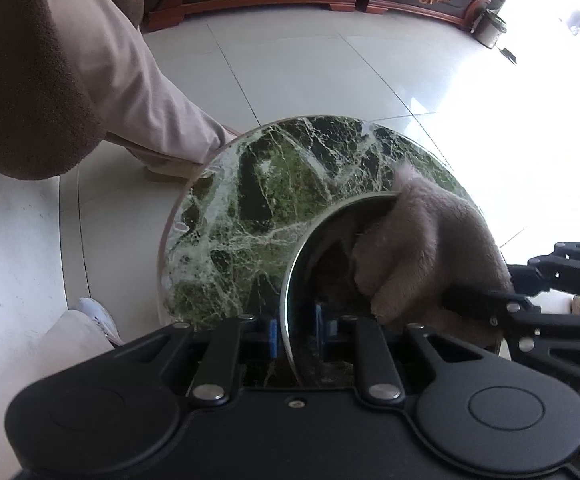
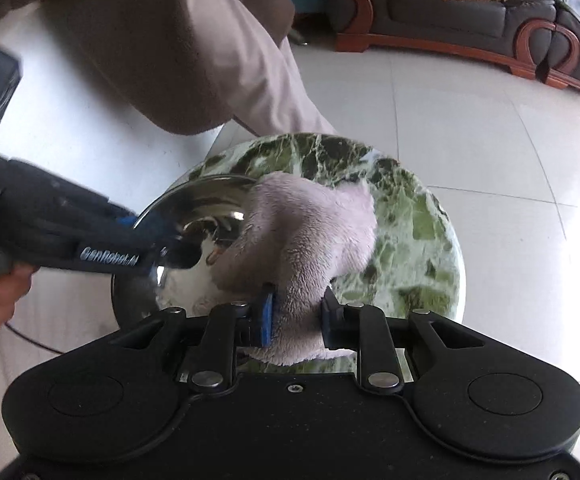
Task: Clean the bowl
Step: 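Rub the towel along the bowl wall with the right gripper while the left gripper holds the rim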
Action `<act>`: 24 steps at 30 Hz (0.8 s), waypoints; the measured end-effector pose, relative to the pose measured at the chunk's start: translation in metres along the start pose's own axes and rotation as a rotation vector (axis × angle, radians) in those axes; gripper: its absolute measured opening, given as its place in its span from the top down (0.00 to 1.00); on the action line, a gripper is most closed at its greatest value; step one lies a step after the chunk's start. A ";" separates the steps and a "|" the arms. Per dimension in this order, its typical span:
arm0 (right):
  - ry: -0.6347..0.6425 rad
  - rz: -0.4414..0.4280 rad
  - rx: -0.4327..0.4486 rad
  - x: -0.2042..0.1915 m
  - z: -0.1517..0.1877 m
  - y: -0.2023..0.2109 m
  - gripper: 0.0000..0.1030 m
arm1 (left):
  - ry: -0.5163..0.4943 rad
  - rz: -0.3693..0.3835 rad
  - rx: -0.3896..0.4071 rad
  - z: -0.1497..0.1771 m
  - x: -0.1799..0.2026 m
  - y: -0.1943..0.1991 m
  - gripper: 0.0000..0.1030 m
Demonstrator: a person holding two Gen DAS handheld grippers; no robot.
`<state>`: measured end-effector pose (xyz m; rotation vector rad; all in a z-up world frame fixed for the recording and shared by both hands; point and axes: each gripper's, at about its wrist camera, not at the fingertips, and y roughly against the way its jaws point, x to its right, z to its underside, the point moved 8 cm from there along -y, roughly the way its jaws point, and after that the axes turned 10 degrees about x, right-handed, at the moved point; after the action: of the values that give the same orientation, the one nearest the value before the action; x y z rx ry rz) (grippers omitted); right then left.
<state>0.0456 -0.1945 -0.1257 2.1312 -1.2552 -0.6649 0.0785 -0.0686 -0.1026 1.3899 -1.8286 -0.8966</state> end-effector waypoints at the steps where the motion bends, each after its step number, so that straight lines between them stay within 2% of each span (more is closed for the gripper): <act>1: 0.025 0.010 -0.001 0.000 -0.004 -0.003 0.78 | -0.004 0.000 -0.002 0.000 0.000 0.000 0.83; 4: 0.044 -0.002 0.020 0.002 -0.027 -0.014 0.78 | -0.003 -0.002 -0.006 0.001 0.000 0.001 0.83; 7: 0.008 -0.022 0.037 0.008 -0.038 -0.019 0.78 | 0.005 -0.007 -0.001 0.003 0.001 0.002 0.83; 14: -0.153 0.018 0.012 0.017 0.002 0.005 0.79 | 0.055 -0.007 0.006 0.003 -0.002 0.001 0.84; 19: -0.052 0.058 0.016 0.009 -0.009 0.002 0.79 | 0.046 -0.015 0.001 0.006 -0.002 0.003 0.83; 22: -0.064 0.036 0.043 0.015 -0.031 -0.010 0.79 | 0.058 -0.021 0.001 0.008 -0.002 0.005 0.83; 24: -0.074 0.035 0.046 0.015 -0.033 -0.013 0.79 | 0.074 -0.032 0.009 0.010 -0.003 0.006 0.83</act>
<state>0.0824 -0.1954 -0.1131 2.1336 -1.3563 -0.7121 0.0680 -0.0637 -0.1030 1.4427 -1.7616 -0.8425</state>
